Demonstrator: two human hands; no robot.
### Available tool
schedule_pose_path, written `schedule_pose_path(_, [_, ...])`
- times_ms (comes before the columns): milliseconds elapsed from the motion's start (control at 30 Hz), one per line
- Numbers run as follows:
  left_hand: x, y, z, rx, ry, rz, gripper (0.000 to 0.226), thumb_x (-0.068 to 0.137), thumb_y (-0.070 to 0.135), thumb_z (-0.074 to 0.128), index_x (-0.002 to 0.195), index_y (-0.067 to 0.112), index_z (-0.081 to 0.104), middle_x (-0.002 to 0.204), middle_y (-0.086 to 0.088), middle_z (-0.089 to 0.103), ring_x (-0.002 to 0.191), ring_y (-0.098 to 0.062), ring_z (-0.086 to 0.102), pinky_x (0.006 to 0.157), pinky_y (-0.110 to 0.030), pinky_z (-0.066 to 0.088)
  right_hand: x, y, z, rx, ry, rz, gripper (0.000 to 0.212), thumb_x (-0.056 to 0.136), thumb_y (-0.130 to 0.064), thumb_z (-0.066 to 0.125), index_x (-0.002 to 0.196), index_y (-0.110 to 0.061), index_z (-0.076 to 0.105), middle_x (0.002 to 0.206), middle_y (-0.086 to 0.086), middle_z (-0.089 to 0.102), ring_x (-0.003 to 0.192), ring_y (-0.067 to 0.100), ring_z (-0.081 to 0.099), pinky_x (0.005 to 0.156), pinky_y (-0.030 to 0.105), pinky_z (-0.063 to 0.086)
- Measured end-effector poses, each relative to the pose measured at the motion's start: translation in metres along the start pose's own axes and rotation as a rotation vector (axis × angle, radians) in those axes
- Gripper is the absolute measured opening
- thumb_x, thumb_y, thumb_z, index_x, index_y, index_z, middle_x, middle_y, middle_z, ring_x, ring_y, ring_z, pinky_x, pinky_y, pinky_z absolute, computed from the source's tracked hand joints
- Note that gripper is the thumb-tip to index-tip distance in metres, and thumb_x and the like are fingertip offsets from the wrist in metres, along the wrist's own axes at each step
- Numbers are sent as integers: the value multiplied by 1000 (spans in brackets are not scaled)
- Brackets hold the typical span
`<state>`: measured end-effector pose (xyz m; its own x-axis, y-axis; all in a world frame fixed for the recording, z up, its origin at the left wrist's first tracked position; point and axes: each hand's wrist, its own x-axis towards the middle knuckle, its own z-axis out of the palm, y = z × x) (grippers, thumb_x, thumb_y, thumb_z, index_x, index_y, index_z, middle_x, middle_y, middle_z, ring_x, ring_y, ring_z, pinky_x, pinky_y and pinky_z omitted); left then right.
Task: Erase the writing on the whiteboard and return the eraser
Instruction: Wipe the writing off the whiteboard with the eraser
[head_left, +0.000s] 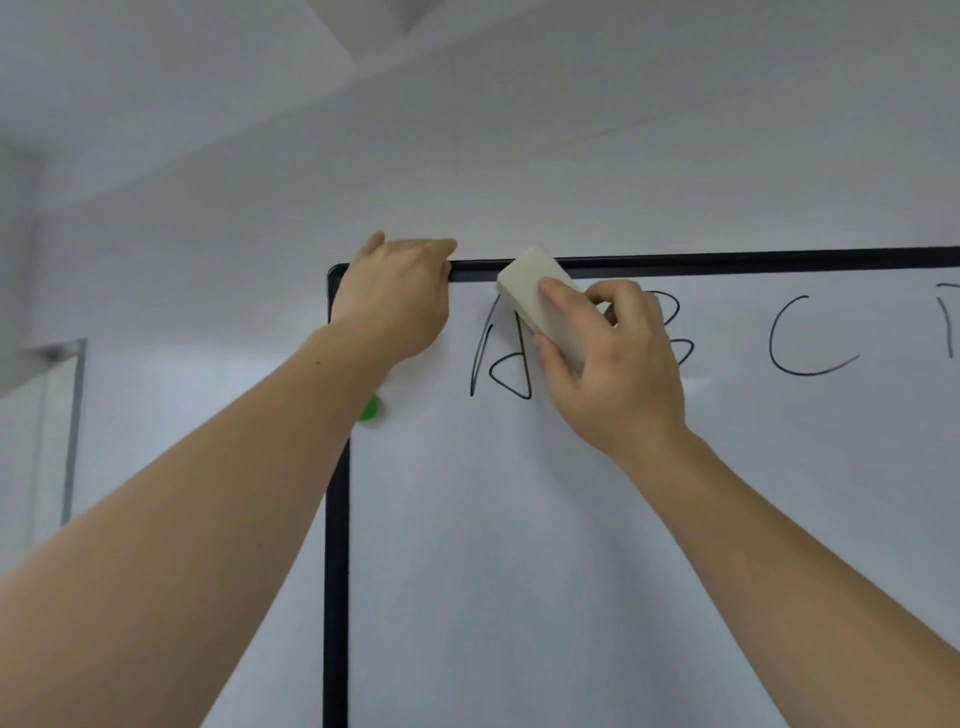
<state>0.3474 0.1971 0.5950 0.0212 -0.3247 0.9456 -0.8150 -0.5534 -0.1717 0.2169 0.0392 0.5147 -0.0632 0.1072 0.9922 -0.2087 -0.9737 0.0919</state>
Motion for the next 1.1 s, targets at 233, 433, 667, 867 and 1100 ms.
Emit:
schedule_pose_path(233, [-3, -6, 12, -71, 44, -24, 45, 93, 4, 42, 133, 14, 59, 119, -11, 68, 106, -38, 58, 96, -42, 41, -6, -6, 23, -33, 15, -26, 42, 86, -30, 64, 127, -18, 62, 104, 18, 53, 84, 36, 51, 68, 46, 51])
schedule_pose_path(433, [-5, -6, 21, -102, 133, -2, 52, 83, 3, 40, 130, 11, 61, 120, -11, 70, 107, -38, 59, 100, -42, 38, -36, -22, 30, -3, -70, -234, 41, 85, -27, 64, 124, -15, 67, 98, 19, 56, 80, 35, 54, 63, 41, 49])
schedule_pose_path(667, [-7, -10, 9, -177, 86, 16, 61, 80, -8, 43, 136, 13, 58, 128, -7, 67, 117, -35, 56, 104, -39, 37, 13, 8, 20, -45, 43, -71, 42, 83, -27, 66, 124, -15, 66, 101, 21, 55, 82, 38, 54, 68, 47, 52])
schedule_pose_path(867, [-8, -10, 10, -220, 106, 34, 69, 70, 3, 32, 132, 9, 62, 123, -9, 70, 114, -37, 59, 104, -42, 42, -9, -23, 30, -43, 10, -141, 45, 81, -27, 68, 123, -11, 66, 94, 20, 52, 75, 35, 53, 61, 39, 48])
schedule_pose_path(1100, [-9, -10, 9, -249, 106, 20, 63, 78, -11, 43, 135, 9, 59, 128, -8, 68, 119, -35, 56, 107, -40, 39, -5, 1, 18, -59, 71, 23, 46, 83, -33, 63, 126, -16, 66, 97, 16, 51, 80, 34, 52, 63, 43, 53])
